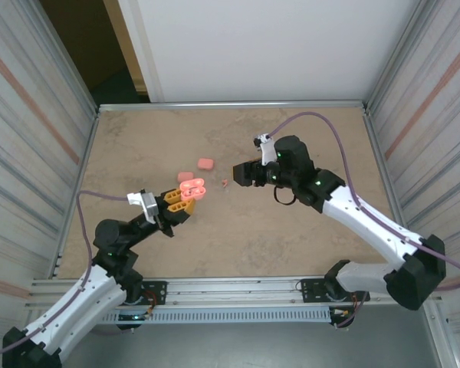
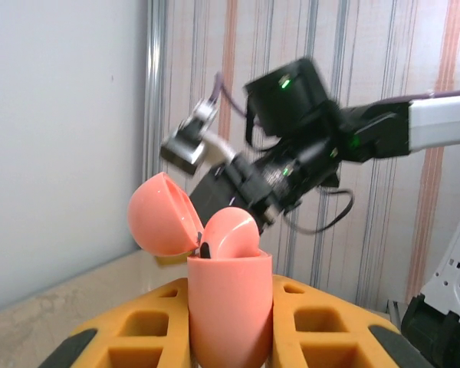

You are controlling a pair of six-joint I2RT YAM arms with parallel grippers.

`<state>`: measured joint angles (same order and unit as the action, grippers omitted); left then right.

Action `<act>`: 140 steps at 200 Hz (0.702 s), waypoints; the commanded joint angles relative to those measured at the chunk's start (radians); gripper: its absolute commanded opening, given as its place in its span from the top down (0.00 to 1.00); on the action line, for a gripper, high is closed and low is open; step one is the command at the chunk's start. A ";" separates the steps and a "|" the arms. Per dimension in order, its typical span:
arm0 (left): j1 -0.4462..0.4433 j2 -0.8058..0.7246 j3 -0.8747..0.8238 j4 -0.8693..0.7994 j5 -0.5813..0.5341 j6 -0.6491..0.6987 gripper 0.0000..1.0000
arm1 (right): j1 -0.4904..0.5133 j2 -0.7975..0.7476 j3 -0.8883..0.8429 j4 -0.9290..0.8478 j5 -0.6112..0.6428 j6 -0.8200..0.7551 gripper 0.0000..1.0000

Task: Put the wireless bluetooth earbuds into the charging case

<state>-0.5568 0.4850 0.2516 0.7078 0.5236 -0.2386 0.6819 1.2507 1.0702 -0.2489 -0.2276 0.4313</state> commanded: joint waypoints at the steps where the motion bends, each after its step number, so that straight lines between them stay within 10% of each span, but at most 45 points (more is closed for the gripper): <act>1: -0.007 -0.010 0.040 0.027 0.004 0.033 1.00 | -0.017 0.086 0.031 -0.072 0.013 0.044 0.34; 140: -0.006 -0.079 0.019 -0.010 -0.005 0.027 1.00 | -0.045 0.551 0.278 -0.134 0.016 0.051 0.42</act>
<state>-0.5568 0.4240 0.2653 0.6991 0.5236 -0.2306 0.6498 1.7523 1.3079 -0.3691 -0.2150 0.4469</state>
